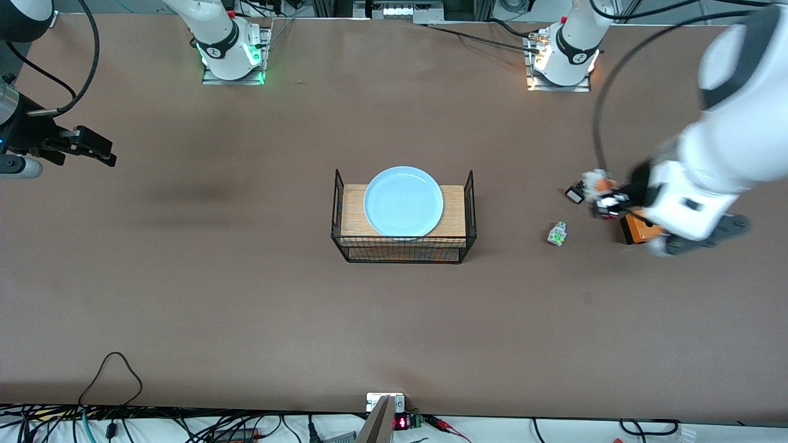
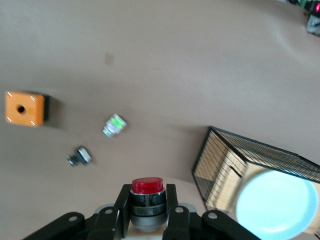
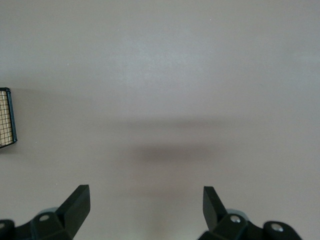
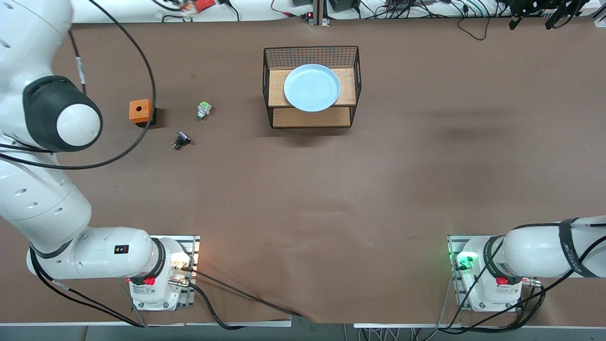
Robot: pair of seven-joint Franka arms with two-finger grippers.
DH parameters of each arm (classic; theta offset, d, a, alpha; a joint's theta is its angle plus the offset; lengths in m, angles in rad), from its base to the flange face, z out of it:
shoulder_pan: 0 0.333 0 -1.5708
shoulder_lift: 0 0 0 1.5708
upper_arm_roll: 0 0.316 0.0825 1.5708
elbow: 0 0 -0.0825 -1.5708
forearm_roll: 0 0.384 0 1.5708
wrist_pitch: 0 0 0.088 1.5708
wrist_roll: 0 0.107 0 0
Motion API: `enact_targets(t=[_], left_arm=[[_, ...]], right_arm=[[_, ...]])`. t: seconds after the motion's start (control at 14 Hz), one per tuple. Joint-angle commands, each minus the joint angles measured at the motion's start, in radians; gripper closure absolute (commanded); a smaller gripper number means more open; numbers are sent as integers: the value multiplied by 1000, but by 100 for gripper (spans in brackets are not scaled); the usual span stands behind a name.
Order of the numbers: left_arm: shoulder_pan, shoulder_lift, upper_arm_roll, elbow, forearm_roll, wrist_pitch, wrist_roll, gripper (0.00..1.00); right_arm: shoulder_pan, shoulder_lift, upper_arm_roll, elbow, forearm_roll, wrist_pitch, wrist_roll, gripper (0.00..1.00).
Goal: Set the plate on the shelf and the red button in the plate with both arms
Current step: 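Carry the red button with the left gripper over the plate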
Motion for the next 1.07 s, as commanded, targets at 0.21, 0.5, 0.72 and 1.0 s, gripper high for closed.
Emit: enact_targets(t=[0.21, 0.5, 0.72, 1.0], left_arm=[[-250, 43, 18, 1, 114, 38, -340, 100], [-362, 103, 18, 1, 195, 107, -537, 100], [-431, 169, 19, 1, 273, 159, -638, 100], [-488, 250, 22, 1, 348, 226, -698, 100]], right_arm=[[-18, 3, 11, 11, -11, -8, -10, 0], [-26, 4, 11, 9, -11, -7, -10, 0], [-27, 7, 11, 11, -11, -7, -10, 0], [-30, 9, 11, 11, -13, -5, -10, 0]])
